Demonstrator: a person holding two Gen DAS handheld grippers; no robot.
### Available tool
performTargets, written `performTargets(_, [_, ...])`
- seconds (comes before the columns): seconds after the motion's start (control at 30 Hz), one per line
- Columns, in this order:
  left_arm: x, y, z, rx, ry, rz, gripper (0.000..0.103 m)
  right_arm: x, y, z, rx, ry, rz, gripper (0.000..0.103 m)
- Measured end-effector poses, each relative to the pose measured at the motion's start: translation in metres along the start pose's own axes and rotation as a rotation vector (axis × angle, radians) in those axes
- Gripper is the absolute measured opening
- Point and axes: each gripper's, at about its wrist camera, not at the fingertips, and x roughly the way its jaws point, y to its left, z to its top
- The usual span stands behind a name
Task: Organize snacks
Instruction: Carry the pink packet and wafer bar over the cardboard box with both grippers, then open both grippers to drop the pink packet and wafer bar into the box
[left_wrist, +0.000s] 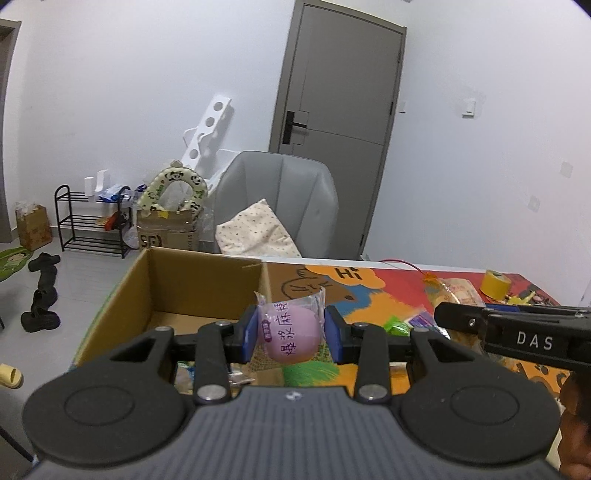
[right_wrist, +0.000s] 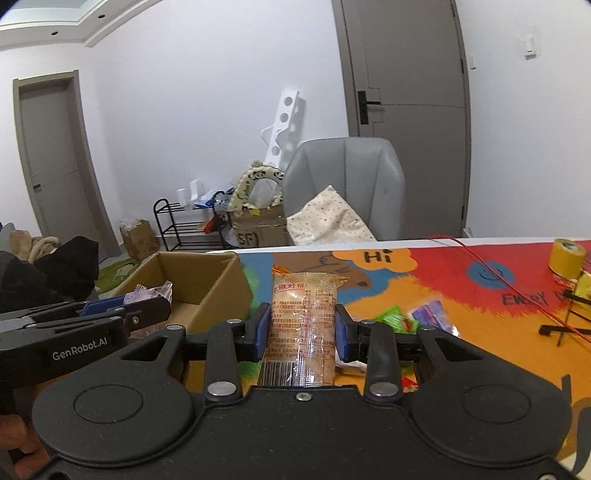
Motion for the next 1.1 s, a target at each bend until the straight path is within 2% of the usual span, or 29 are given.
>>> performTargets(0.6, [0.012, 0.065, 0.013, -0.081, -0.001, 0.100, 0.037, 0.044, 0.051, 0.013, -0.055, 0.023, 0.115, 0.033])
performTargets(1.1, [0.037, 0.092, 0.016, -0.112, 0.048, 0.102, 0.038, 0.075, 0.084, 0.023, -0.058, 0.051, 0.163, 0.033])
